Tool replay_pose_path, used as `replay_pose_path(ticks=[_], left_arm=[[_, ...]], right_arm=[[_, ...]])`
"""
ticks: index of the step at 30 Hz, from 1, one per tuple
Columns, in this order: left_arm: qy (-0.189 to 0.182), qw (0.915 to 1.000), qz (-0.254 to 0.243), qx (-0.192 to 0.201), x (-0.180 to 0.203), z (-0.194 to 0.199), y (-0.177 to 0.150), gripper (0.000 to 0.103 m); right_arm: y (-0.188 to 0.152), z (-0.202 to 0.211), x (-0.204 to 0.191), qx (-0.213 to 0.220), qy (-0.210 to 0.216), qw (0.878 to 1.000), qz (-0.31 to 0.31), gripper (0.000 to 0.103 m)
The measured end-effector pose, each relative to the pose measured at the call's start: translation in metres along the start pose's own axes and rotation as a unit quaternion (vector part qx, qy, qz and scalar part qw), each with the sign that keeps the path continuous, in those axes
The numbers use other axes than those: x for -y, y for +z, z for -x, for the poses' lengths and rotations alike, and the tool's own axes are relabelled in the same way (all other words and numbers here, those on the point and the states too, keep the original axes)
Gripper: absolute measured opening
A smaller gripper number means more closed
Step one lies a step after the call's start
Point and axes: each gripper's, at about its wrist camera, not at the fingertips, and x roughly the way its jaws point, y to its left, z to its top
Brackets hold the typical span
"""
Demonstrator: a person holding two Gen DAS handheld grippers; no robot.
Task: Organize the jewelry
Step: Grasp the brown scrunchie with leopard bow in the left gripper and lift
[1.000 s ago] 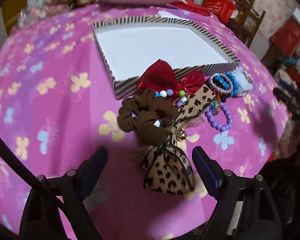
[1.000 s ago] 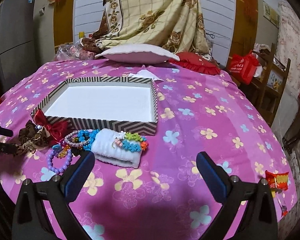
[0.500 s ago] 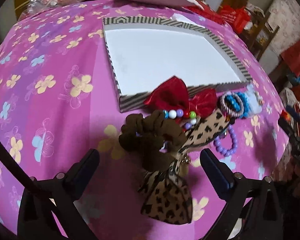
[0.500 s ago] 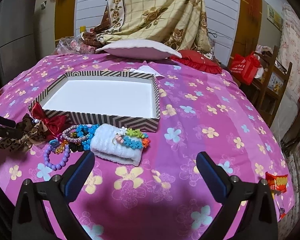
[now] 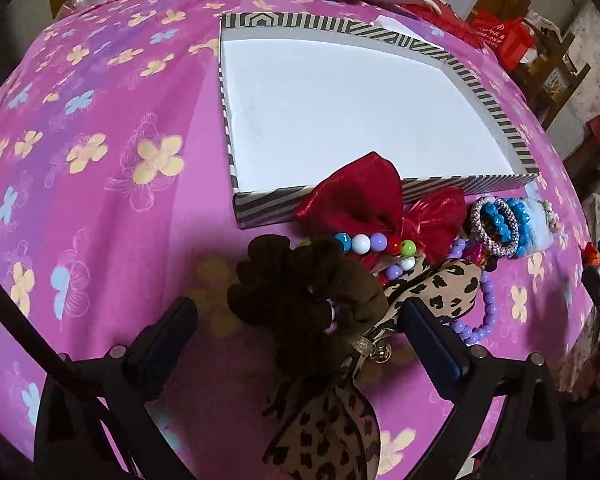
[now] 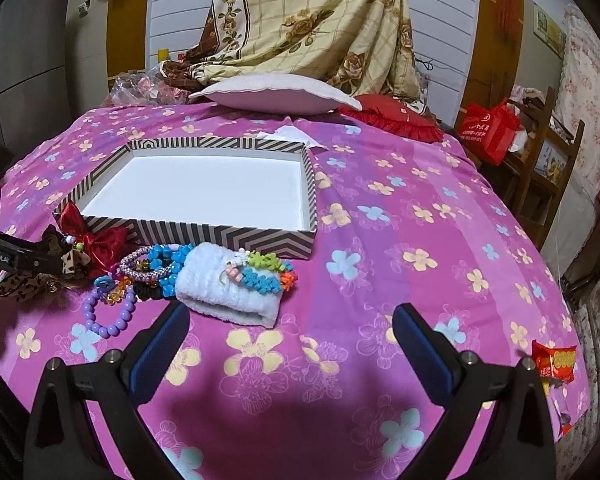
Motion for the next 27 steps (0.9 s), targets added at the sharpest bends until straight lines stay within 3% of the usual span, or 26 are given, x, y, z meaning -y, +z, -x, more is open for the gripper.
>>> replay_pose_path(ticks=[12,23,24,26,27], left_arm=[[-0.032,0.9990,0.027,0.015,-0.011,0.004,-0.002,0.077],[0.003,1.0000,0.001,0.005,0.001,0.001,-0.002,0.076],[0.007,0.9999,-0.002,0.007,0.002,0.001,-0.002,0.072],[0.013,0.9998,0.000,0.016,0.001,0.005,-0.002,0.048],[0.010,0.9998,-0.002,0.019,0.001,0.007,-0.001,0.041]], right_arm=[[-0.001,-0.003,-0.001,-0.008,-0.002,1.000,0.001,0.103],[-0.003,-0.005,-0.001,-0.010,-0.003,1.000,0.005,0.103],[-0.003,-0.005,-0.001,-0.010,-0.004,1.000,0.006,0.103],[-0.004,-0.006,-0.001,-0.013,-0.007,1.000,0.010,0.103],[-0.004,-0.006,-0.002,-0.014,-0.008,1.000,0.012,0.103]])
